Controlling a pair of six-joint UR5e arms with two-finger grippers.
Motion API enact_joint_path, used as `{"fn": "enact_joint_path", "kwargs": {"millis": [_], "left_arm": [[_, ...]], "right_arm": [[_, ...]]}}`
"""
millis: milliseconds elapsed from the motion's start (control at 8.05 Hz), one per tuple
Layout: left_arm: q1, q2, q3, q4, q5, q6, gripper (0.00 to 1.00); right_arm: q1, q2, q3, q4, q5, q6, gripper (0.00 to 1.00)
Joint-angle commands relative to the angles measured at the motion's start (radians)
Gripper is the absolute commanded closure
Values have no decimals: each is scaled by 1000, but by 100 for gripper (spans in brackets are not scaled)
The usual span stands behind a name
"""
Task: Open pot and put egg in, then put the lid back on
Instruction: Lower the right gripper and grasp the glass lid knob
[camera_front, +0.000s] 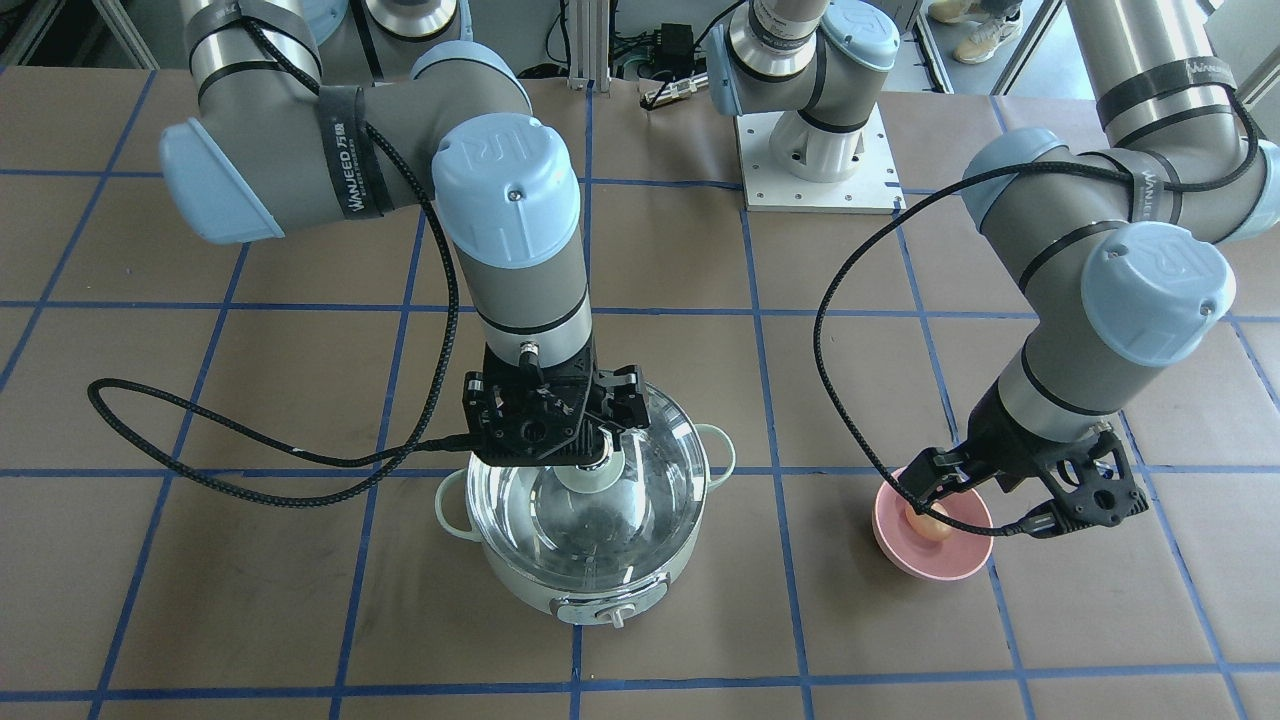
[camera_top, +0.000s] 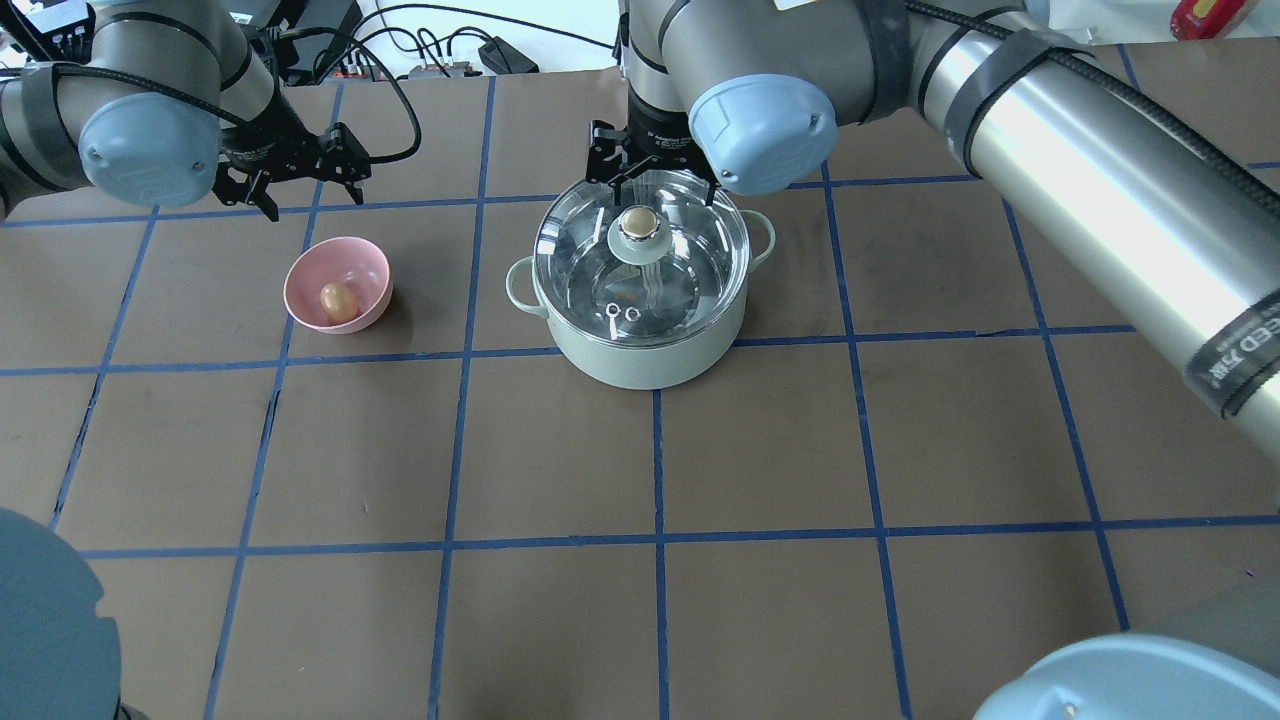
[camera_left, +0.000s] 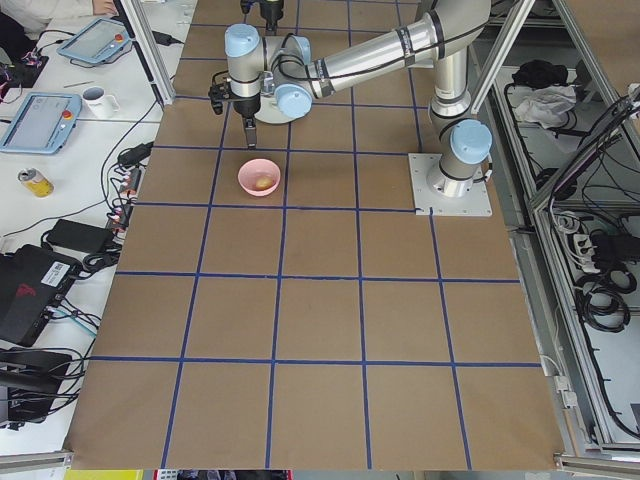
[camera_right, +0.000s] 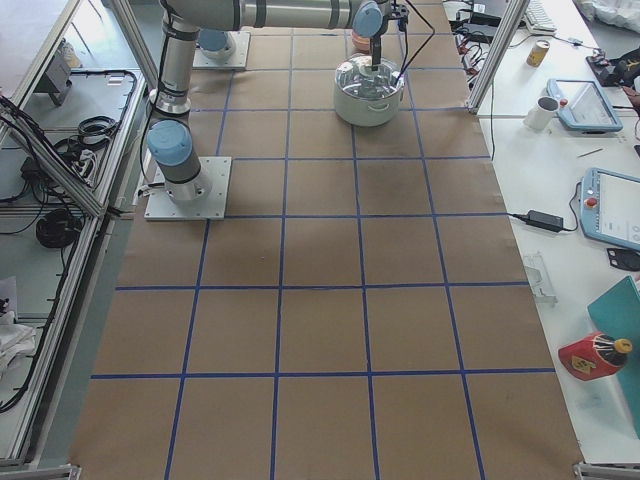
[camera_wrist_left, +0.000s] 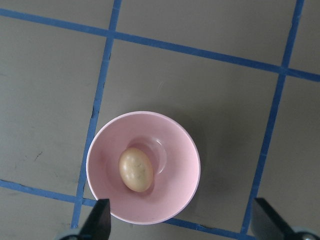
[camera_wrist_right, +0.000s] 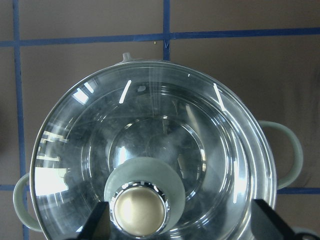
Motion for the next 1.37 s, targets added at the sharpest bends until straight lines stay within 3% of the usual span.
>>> {"fn": "enact_joint_path", "kwargs": {"millis": [0, 124, 248, 373, 497, 621, 745, 1242], "left_arm": [[0, -52, -2, 63, 7, -19, 0], [0, -85, -4, 77, 6, -25, 0], [0, -91, -7, 76, 3, -17, 0], [12, -91, -7, 74, 1, 0, 0], [37, -93, -8, 74, -6, 15, 0], [43, -100, -11, 74, -6, 35, 0], [43, -125, -17, 76, -6, 37, 0], [45, -146, -56, 77, 0, 53, 0]], "right_arm": [[42, 32, 1, -2, -15, 10, 0], [44, 35, 2, -2, -32, -3, 0], [42, 37, 2, -2, -33, -10, 20], [42, 40, 5, -2, -33, -12, 49], [42, 44, 5, -2, -33, -17, 59], [42, 43, 4, 0, -30, -15, 83], [42, 40, 4, 0, -30, -14, 100], [3, -78, 1, 48, -23, -94, 100]]}}
